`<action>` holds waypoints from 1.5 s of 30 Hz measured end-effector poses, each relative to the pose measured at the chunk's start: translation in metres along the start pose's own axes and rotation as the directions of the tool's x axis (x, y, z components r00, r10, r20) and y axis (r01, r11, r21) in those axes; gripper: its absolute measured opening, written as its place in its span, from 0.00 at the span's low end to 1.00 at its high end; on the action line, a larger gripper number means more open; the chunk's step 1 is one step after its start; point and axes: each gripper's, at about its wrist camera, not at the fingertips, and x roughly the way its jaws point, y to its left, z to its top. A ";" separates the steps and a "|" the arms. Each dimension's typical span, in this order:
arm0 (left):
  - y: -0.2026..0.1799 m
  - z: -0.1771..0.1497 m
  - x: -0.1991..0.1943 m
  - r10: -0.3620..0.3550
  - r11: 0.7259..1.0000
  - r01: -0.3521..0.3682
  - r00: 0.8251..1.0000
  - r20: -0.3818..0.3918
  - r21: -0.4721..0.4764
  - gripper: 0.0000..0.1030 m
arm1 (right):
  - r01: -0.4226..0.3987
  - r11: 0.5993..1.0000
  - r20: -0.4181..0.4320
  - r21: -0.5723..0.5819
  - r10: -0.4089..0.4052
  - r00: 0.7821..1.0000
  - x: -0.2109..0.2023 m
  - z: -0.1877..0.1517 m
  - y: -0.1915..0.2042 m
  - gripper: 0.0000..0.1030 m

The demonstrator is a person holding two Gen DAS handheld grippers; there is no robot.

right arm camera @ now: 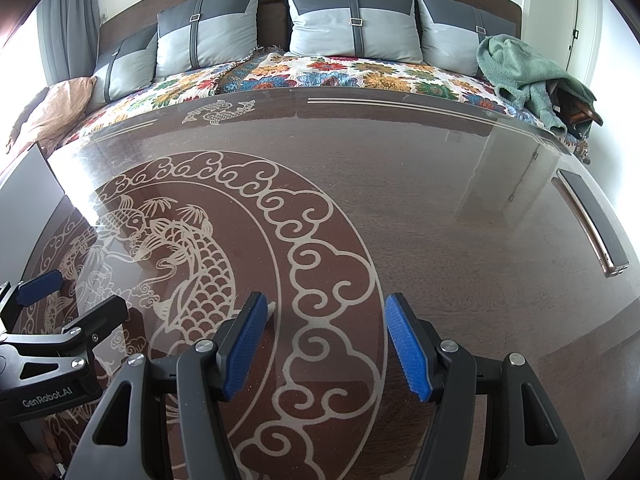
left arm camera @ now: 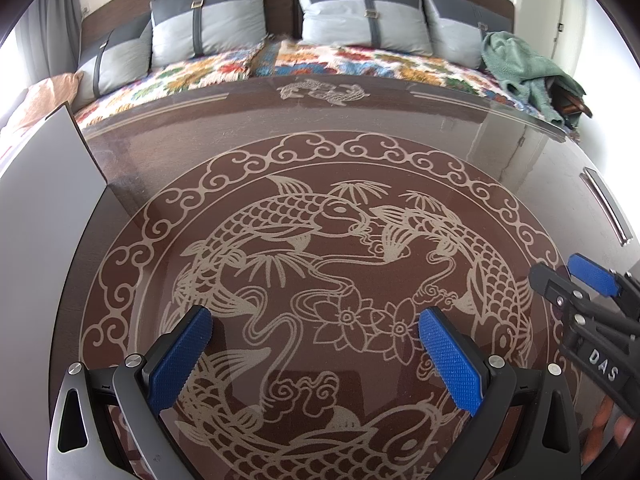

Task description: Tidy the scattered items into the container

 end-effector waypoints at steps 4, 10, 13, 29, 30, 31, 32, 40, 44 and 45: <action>-0.007 0.009 -0.005 -0.025 0.999 0.023 0.995 -0.092 -0.029 1.00 | -0.041 0.998 -0.012 -0.053 0.040 0.999 -0.007 0.002 -0.011 0.60; -0.015 0.008 -0.144 -0.023 1.000 0.026 0.989 0.147 -0.016 1.00 | -0.013 0.997 0.086 -0.080 0.020 0.996 -0.098 0.006 -0.035 0.60; 0.006 -0.011 -0.248 0.000 0.998 0.018 0.958 0.288 -0.061 1.00 | -0.095 0.992 0.075 -0.086 0.101 0.992 -0.155 -0.002 -0.028 0.60; 0.184 -0.190 -0.424 0.326 0.886 -0.279 0.943 0.069 -0.370 1.00 | -0.453 0.815 -0.062 -0.362 0.464 0.884 -0.328 -0.062 0.218 0.60; 0.190 -0.194 -0.426 0.323 0.882 -0.274 0.944 0.066 -0.384 1.00 | -0.453 0.808 -0.065 -0.378 0.465 0.883 -0.333 -0.064 0.231 0.60; 0.195 -0.198 -0.426 0.315 0.879 -0.267 0.947 0.061 -0.396 1.00 | -0.453 0.800 -0.069 -0.394 0.466 0.882 -0.338 -0.065 0.243 0.60; 0.204 -0.202 -0.426 0.305 0.872 -0.260 0.951 0.047 -0.414 1.00 | -0.453 0.792 -0.072 -0.409 0.467 0.881 -0.342 -0.067 0.255 0.60; 0.254 -0.219 -0.433 0.360 0.790 -0.318 0.933 -0.023 -0.524 1.00 | -0.413 0.763 -0.073 -0.498 0.438 0.896 -0.351 -0.058 0.317 0.60; 0.272 -0.216 -0.429 0.359 0.758 -0.322 0.932 -0.049 -0.568 1.00 | -0.415 0.725 -0.104 -0.550 0.433 0.895 -0.341 -0.049 0.342 0.60; 0.276 -0.215 -0.427 0.357 0.751 -0.321 0.933 -0.054 -0.578 1.00 | -0.414 0.717 -0.112 -0.560 0.430 0.896 -0.338 -0.047 0.347 0.60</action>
